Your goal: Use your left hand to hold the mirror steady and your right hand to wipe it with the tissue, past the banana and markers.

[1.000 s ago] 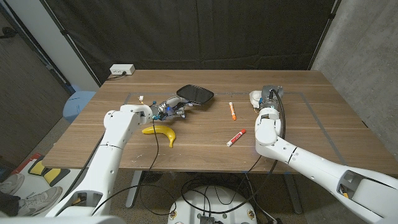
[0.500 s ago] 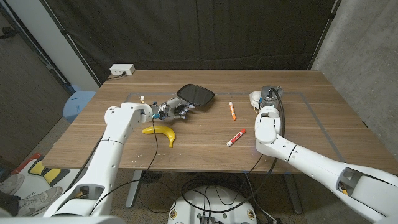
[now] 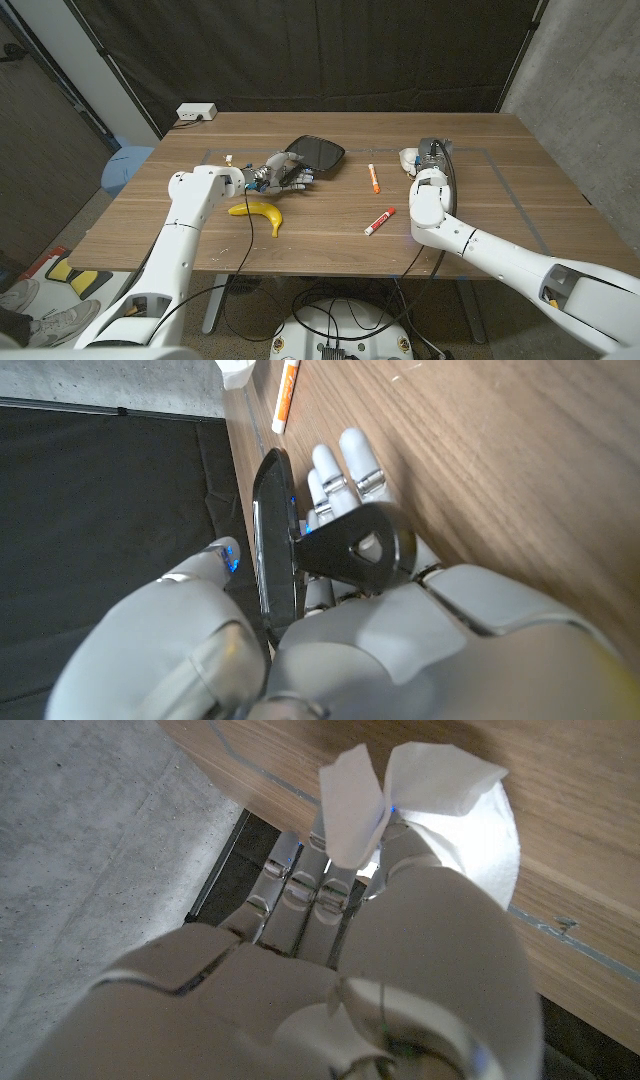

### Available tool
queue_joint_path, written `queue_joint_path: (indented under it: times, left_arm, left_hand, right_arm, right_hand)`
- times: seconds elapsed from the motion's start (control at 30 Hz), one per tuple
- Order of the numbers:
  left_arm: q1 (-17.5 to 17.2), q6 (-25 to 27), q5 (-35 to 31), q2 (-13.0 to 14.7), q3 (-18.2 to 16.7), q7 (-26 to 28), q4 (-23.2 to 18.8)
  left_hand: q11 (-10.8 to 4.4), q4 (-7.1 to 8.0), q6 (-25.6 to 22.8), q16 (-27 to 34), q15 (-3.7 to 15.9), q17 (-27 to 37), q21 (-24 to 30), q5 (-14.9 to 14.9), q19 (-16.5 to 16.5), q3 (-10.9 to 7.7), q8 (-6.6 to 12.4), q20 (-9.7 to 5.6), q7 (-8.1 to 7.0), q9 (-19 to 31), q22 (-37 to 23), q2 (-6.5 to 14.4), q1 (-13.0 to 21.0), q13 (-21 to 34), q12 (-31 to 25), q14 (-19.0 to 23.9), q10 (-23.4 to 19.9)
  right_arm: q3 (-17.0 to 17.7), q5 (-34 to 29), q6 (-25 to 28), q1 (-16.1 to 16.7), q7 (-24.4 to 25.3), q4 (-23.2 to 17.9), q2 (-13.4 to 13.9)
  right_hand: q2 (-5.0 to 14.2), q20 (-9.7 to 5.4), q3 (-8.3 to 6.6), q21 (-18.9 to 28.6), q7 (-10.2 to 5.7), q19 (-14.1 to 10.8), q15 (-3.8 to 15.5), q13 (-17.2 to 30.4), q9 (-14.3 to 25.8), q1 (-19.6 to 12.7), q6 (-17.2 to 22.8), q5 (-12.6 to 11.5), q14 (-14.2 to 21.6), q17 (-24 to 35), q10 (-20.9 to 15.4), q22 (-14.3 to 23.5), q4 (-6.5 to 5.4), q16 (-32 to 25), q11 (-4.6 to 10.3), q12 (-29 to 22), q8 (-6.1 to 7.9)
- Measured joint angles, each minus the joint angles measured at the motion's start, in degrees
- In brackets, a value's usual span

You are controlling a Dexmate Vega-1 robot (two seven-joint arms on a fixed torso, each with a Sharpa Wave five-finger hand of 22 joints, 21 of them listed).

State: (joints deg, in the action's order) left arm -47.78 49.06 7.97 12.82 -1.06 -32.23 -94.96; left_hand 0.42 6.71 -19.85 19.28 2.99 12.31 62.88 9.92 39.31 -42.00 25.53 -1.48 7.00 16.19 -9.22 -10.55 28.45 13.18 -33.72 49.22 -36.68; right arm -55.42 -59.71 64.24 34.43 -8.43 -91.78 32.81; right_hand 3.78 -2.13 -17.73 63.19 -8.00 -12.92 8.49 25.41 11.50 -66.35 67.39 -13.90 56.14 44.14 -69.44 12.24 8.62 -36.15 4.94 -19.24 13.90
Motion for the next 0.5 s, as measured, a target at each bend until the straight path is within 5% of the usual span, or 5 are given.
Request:
queue_joint_path:
  times: [0.1, 0.27, 0.5]
  left_arm:
    - [0.0, 0.0, 0.0, -0.1, -0.2, 0.0, 0.3]
    - [0.0, -0.9, 0.7, -0.2, -0.6, -1.0, 0.5]
    - [-0.7, -1.4, 2.0, -0.4, -1.2, -2.1, -0.7]
  left_hand:
    - [1.03, -1.02, 3.0, -2.6, -1.7, -0.9, -3.4, 0.0, -2.7, 2.12, -1.78, 2.74, -0.51, -1.0, 0.0, -0.6, -0.6, -0.9, 3.6, -5.3, 3.9]
    - [2.89, -2.62, 8.3, -6.1, -4.29, -1.1, -8.8, 0.3, -7.3, 5.45, -4.38, 6.48, -1.33, -1.8, -0.2, 0.3, -2.2, -1.5, 9.1, -13.4, 10.2]
    - [6.04, -3.88, 21.2, -8.9, -8.41, -0.7, -17.0, 0.5, -16.8, 9.04, -10.1, 10.32, -0.34, -2.1, -0.3, 1.1, -3.0, -0.8, 16.5, -28.2, 21.4]
  right_arm:
    - [0.0, -1.3, 0.6, 0.0, -4.5, 0.0, 0.0]
    - [-3.4, -2.7, 1.2, -3.2, -10.3, 1.1, 0.5]
    - [-6.0, -4.6, 1.5, -5.7, -17.1, 1.3, 1.3]
  right_hand:
    - [0.31, -0.12, 0.19, 0.6, 0.83, 0.7, -0.23, 0.2, 0.4, 0.3, -0.9, 0.3, -1.1, -0.9, 1.5, 0.0, -0.19, 0.9, 0.33, 1.0, -0.5]
    - [1.45, -0.05, 1.33, 1.5, -0.13, 3.1, -1.25, -0.2, 0.8, 2.5, -7.8, 0.4, -5.0, -2.7, 7.0, -0.5, -1.29, 2.7, 0.95, 4.4, -2.62]
    - [-0.85, 1.63, 1.68, 0.0, -0.74, 8.2, -4.26, -4.0, -0.4, 8.7, -25.7, -0.6, -16.7, -13.8, 23.9, -2.0, -2.48, 14.6, 0.58, 9.5, -3.97]
